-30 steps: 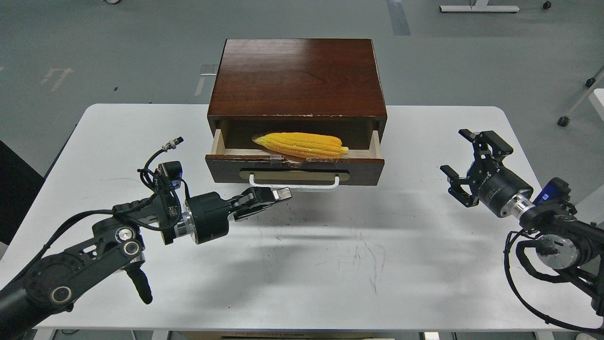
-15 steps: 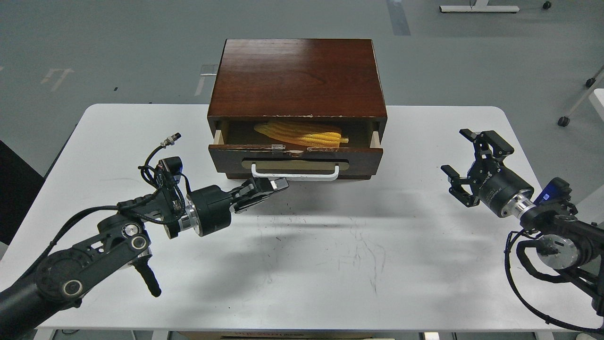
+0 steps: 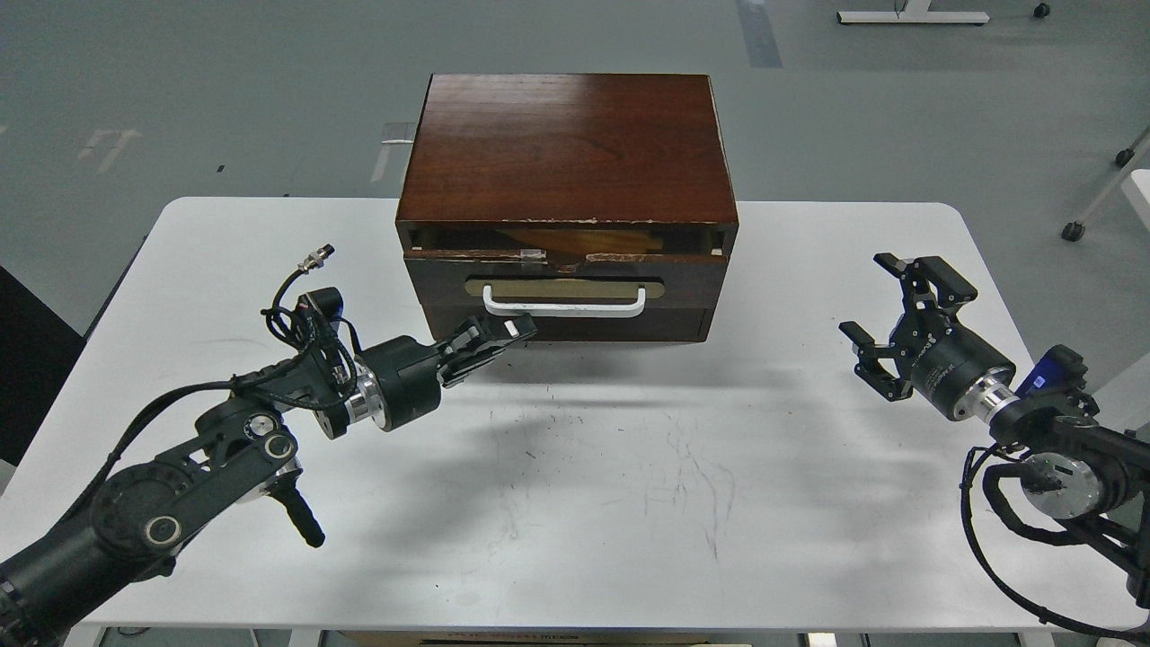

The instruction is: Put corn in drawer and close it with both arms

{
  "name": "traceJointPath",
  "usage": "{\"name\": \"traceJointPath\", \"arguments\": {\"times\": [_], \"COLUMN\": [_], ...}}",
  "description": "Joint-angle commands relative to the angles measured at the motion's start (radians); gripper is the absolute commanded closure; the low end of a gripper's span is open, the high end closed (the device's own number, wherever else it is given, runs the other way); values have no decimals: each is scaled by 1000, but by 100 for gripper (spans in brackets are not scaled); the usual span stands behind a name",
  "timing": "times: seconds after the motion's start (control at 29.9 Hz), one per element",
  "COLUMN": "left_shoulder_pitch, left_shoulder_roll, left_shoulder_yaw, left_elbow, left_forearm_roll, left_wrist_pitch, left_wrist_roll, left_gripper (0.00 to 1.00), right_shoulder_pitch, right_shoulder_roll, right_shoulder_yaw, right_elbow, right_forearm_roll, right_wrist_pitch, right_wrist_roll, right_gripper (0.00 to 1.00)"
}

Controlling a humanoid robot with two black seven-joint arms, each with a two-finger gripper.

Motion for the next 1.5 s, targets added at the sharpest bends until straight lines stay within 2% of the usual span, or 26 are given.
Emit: {"name": "traceJointPath", "arguments": {"times": [0.0,0.47,0.6,1.2,1.34,1.47], "left_shoulder_pitch": [-15,-29,-29,-43,-38,-15], "left_shoulder_roll": [-2,-31,-25,-31,-9,52], "left_shoulder_yaw": [1,1,9,3,14,24], "left_elbow": [2,41,35,45,30,-40], "left_forearm_roll": [-15,-18,-33,-52,-84,-93], "left_wrist_pitch": [17,55,40,67,55,-15], "left_wrist_roll": [3,29,29,33,33,21], "left_gripper": [100,100,100,100,100,100], "right_shoulder_pitch": [-2,-8,-8,-14,-14,-14], "right_shoulder_roll": [-2,-2,-2,-2,-2,-3], "right_shoulder_yaw": [0,0,0,0,0,3], "right_elbow": [0,0,0,0,0,2], "right_forearm_roll": [0,0,0,0,0,0], "right_wrist_pitch": [0,0,0,-1,-1,-1], "right_wrist_roll": [0,0,0,0,0,0], "right_gripper": [2,2,2,2,2,2]}}
